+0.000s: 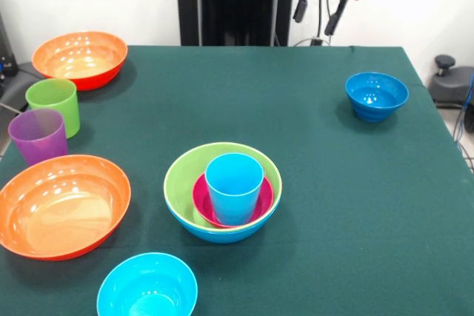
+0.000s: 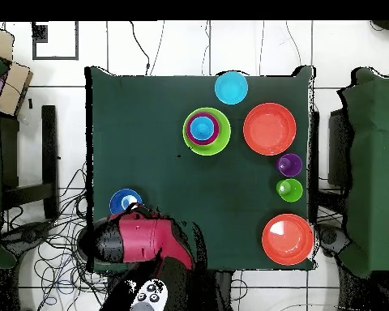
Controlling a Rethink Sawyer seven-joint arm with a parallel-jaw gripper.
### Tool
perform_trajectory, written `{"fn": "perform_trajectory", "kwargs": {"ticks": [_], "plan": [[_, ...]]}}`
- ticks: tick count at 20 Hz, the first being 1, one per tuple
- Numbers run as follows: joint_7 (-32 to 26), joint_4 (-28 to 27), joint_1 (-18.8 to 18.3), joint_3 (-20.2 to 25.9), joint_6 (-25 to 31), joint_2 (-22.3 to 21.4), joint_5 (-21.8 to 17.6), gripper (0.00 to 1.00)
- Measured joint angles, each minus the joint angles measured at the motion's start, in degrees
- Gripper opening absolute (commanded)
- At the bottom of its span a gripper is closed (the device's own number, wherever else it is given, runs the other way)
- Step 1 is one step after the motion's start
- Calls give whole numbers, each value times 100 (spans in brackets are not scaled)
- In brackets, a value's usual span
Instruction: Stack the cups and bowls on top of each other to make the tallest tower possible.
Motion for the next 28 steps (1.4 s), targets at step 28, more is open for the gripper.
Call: {"fn": "perform_trajectory", "kwargs": {"ticks": [28], "plan": [[505, 221, 1719, 0, -2725, 1039, 313, 100]]}}
